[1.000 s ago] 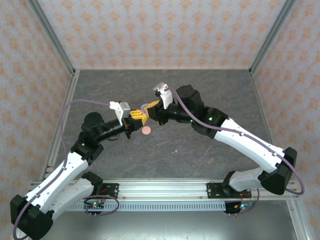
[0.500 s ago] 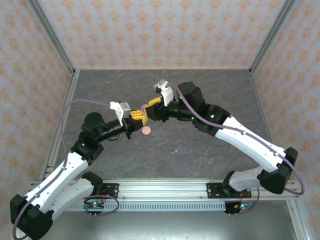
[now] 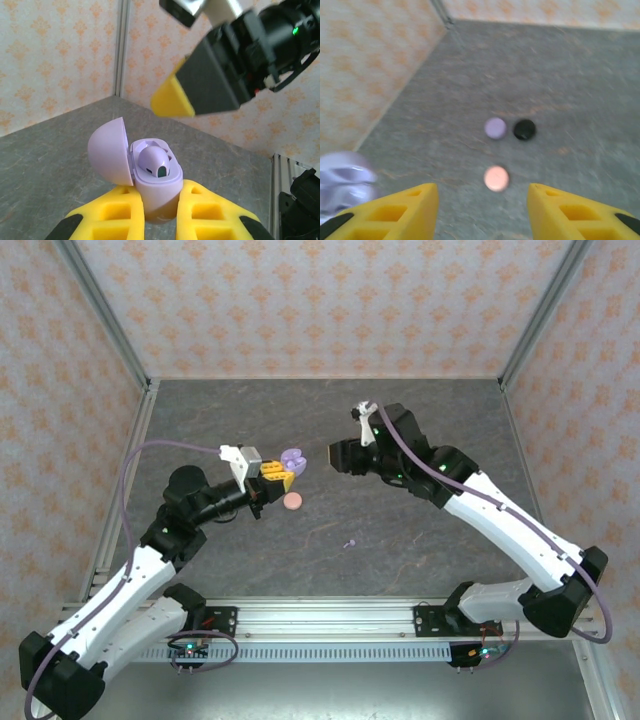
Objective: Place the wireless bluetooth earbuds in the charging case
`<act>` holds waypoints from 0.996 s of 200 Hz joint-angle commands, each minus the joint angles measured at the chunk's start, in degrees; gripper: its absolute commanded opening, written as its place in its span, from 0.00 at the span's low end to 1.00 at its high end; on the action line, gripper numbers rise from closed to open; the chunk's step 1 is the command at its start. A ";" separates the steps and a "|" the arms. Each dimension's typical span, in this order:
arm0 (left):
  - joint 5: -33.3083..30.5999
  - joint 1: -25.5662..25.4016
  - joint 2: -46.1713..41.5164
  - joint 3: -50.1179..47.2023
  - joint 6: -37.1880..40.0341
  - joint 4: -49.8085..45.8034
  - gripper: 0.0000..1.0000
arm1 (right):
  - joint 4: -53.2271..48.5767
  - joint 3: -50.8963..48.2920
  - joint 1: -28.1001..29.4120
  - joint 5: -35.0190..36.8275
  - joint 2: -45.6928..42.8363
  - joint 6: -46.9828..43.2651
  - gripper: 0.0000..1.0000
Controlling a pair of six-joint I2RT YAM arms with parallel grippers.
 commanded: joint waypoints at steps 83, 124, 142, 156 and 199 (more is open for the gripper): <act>-1.44 -0.64 -1.39 0.92 3.01 -1.91 0.08 | 4.84 -25.65 0.08 -3.61 6.89 23.35 0.51; -1.59 -0.65 -1.18 1.10 3.13 -2.15 0.09 | 9.82 -28.64 1.21 -6.66 11.04 25.29 0.51; -1.41 -0.57 -0.92 1.64 3.30 -2.68 0.08 | 9.79 -28.30 1.71 -7.22 12.91 25.24 0.51; -1.35 -0.56 -0.98 1.96 3.47 -3.18 0.08 | 9.81 -28.21 2.01 -7.66 14.02 25.53 0.50; -1.41 -0.58 -1.22 2.12 3.49 -3.40 0.08 | 8.82 -28.17 2.72 -7.36 15.75 26.21 0.49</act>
